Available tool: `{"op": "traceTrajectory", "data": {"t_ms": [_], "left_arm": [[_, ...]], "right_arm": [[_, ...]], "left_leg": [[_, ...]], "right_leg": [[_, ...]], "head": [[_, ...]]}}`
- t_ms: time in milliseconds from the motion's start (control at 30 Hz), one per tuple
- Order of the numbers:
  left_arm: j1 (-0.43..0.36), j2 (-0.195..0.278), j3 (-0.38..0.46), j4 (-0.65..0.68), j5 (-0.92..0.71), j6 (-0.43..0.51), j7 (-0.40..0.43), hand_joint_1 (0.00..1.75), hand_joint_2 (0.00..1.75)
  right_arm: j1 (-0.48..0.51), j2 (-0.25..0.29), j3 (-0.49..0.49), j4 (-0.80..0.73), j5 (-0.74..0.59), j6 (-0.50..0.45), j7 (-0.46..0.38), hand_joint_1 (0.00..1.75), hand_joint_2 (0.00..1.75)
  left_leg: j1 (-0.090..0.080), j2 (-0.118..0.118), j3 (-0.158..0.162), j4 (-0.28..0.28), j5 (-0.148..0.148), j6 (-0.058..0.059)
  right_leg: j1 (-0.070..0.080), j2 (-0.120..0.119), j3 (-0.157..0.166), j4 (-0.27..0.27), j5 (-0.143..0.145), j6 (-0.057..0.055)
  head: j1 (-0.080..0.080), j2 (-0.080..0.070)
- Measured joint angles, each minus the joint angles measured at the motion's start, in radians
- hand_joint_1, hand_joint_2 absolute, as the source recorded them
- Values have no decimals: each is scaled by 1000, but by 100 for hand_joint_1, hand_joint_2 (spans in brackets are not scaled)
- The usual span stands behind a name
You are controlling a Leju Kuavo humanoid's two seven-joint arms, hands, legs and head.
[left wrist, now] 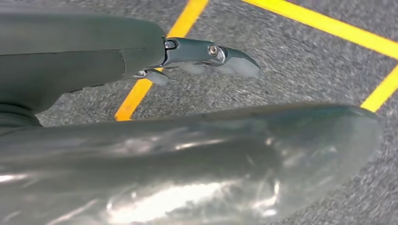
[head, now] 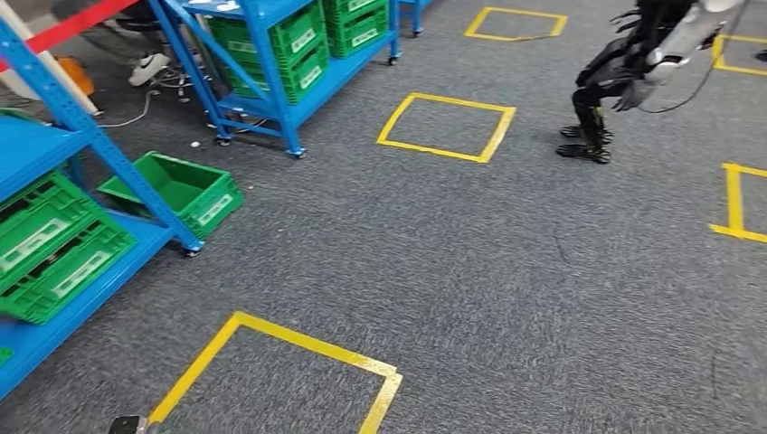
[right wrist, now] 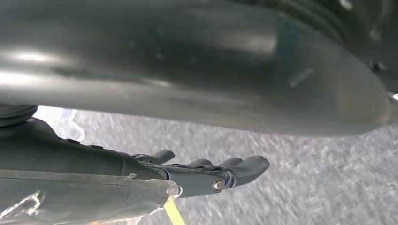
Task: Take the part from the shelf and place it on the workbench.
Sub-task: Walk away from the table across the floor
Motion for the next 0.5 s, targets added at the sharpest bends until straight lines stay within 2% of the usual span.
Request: {"op": "traceTrajectory", "data": {"t_ms": [33, 67, 100, 133, 200, 233, 267, 300, 333, 367, 433, 500], "left_arm": [[2, 1, 0, 0, 0, 0, 1, 0, 0], [4, 2, 0, 0, 0, -1, 1, 0, 0], [7, 2, 0, 0, 0, -2, 0, 0, 0], [7, 1, 0, 1, 0, -5, -1, 0, 0], [2, -1, 0, 2, 0, -10, -5, 0, 0], [-2, -2, -1, 2, 0, -12, -8, 0, 0], [-4, -3, -1, 3, 0, -13, -10, 0, 0], [-4, -4, -2, 3, -1, -14, -12, 0, 0], [-3, -4, -2, 3, -1, -14, -13, 0, 0], [-2, -4, -2, 3, -2, -15, -13, 0, 0], [-4, -5, -2, 3, -3, -15, -14, 0, 0], [-8, -5, -3, 3, -3, -15, -14, 0, 0]], "right_arm": [[0, 0, 0, 0, 0, 0, 2, 0, 0], [-1, 0, 0, 0, 0, 1, 5, 0, 0], [-2, 0, -1, 0, 0, 1, 8, 0, 0], [-2, 0, -1, 0, 1, 1, 11, 0, 0], [-1, 0, -1, 0, 2, 1, 15, 0, 0], [1, 0, -1, 0, 2, 1, 17, 0, 0], [3, -1, -2, 0, 3, 1, 18, 0, 0], [4, -1, -2, 0, 3, 1, 18, 0, 0], [5, -2, -2, 0, 3, 1, 17, 0, 0], [4, -2, -2, 0, 3, 1, 16, 0, 0], [2, -2, -2, 0, 2, 0, 13, 0, 0], [1, -2, -2, 0, 1, 0, 12, 0, 0]], "left_leg": [[2, -11, -4, -1, 4, -7], [4, -13, -7, -3, 5, -13], [3, 4, -11, 3, 0, -18], [1, 32, -23, 24, -16, -21], [-3, 92, -69, 123, -77, -25], [-3, 102, -98, 185, -108, -27], [-3, 105, -120, 235, -127, -28], [-3, 106, -128, 258, -128, -29], [-3, 108, -119, 246, -111, -28], [-3, 116, -93, 204, -82, -28], [-8, 169, -22, 79, -29, -22], [-14, 207, 14, 8, -14, -11]], "right_leg": [[1, -8, 1, -2, 0, -4], [2, -19, 2, -3, 3, -10], [3, -30, 2, -5, 6, -17], [3, -42, 2, -8, 9, -23], [6, -72, 2, -12, 11, -31], [8, -89, 1, -12, 10, -34], [10, -105, 1, -12, 9, -36], [11, -120, 1, -12, 8, -37], [11, -134, 1, -12, 8, -37], [11, -147, 2, -12, 7, -36], [15, -170, 5, -9, 3, -31], [22, -193, 8, -7, -1, -22]], "head": [[0, 0], [0, 0], [-1, 0], [-5, 0], [-13, 0], [-15, 0], [-15, 0], [-16, 0], [-16, 0], [-16, 0], [-17, 0], [-18, 0]]}}
